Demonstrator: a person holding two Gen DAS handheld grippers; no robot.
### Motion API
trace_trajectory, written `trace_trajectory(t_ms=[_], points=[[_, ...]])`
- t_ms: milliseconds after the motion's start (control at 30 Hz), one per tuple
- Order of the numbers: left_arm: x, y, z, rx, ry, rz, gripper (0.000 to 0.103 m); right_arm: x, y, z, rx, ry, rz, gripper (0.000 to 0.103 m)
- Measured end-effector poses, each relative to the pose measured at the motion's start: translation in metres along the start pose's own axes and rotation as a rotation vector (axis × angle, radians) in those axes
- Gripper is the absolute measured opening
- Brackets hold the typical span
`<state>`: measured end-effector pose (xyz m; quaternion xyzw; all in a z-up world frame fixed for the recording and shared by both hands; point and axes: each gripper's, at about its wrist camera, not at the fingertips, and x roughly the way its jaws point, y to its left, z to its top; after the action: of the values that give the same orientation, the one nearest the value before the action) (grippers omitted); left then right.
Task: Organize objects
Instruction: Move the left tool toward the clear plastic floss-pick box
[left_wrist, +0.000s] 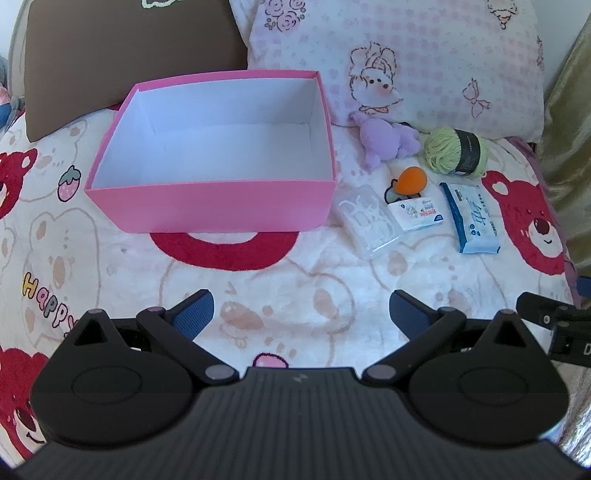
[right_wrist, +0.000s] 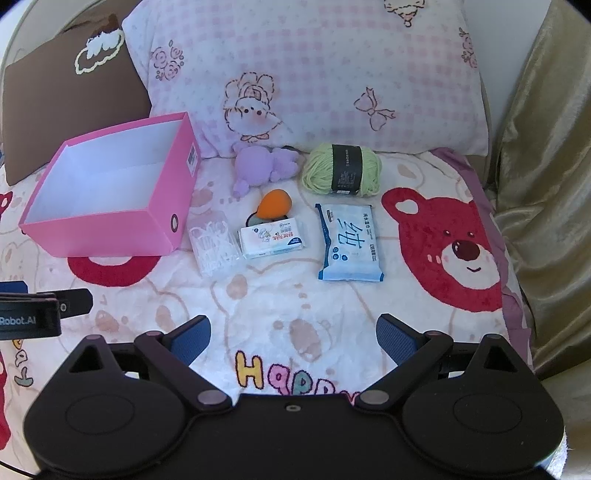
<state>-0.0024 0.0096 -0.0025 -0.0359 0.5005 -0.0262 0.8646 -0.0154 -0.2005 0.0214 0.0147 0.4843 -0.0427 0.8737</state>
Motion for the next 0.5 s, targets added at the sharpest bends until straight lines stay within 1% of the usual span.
trace_trajectory(t_ms=[100, 167, 300, 400, 500], points=[[0.0, 0.001, 0.001, 0.004, -0.002, -0.004, 0.103, -0.001, -0.001, 0.001, -0.004, 0.002, 0.0, 0.098], [-0.003, 0.0, 0.003, 0.011, -0.013, 0.006, 0.103, -0.001, 0.0, 0.001, -0.006, -0.001, 0.0, 0.098], [-0.012, -0.001, 0.012, 0.04, -0.038, 0.023, 0.103, -0.01, -0.004, 0.005, -0.056, -0.03, 0.011, 0.098], [-0.021, -0.005, 0.021, 0.074, -0.059, 0.025, 0.103, -0.016, -0.01, 0.011, -0.08, -0.055, 0.075, 0.098], [-0.023, -0.008, 0.03, 0.086, -0.079, -0.005, 0.103, -0.015, -0.014, 0.013, -0.145, -0.115, 0.169, 0.098]])
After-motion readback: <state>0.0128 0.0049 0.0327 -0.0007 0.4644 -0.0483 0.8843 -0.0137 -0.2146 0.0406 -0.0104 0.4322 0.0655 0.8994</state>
